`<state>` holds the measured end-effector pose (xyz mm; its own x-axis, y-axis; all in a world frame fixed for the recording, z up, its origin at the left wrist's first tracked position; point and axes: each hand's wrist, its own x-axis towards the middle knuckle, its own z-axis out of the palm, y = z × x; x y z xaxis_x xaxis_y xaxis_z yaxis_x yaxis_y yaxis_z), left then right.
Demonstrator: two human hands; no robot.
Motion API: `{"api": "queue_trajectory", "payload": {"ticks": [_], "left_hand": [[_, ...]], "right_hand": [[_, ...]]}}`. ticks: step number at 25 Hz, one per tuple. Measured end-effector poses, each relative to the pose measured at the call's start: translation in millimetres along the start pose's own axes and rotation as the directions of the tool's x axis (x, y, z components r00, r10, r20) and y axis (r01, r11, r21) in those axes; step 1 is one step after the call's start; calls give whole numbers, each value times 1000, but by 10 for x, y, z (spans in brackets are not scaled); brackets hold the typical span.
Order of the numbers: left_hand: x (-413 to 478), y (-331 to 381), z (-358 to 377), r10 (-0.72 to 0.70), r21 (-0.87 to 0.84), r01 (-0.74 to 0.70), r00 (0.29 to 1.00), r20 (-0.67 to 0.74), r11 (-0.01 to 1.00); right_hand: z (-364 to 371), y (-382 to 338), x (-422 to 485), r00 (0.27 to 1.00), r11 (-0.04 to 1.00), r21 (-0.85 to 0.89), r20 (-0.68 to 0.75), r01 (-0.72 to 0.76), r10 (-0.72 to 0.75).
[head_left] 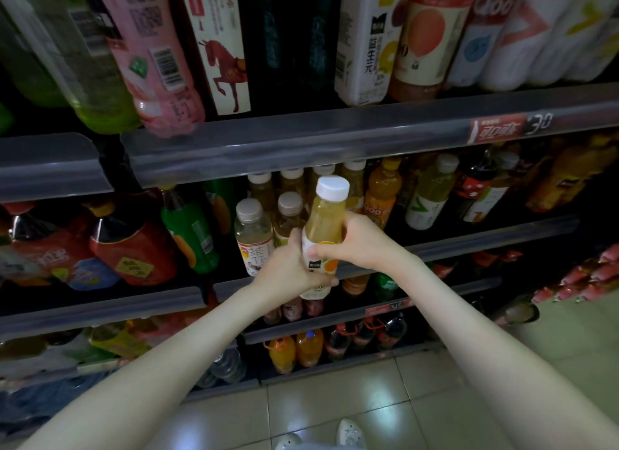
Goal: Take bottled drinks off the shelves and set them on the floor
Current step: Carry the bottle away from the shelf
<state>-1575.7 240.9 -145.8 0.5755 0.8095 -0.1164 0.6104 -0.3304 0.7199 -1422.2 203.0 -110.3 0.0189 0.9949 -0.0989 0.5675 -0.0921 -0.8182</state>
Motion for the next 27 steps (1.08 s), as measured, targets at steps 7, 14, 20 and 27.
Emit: {"api": "queue_trajectory", "payload": {"ticks": [7,14,20,27], "left_hand": [[221,-36,62,483,591,-243,827,-288,769],[292,-316,53,439,783,-57,852,-286,620],[276,-284,45,461,816,-22,834,-303,577],[279,-227,59,439,821,-12,850,-293,571]], "right_hand": [[-270,532,-18,938,995,28,-333,-93,97],[-198,769,253,974,991,-53,-198,-122,109],[-154,797,389,943,982,-118,-317,-146,103],[-12,756,433,886,944,-165,-421,-287,195]]}}
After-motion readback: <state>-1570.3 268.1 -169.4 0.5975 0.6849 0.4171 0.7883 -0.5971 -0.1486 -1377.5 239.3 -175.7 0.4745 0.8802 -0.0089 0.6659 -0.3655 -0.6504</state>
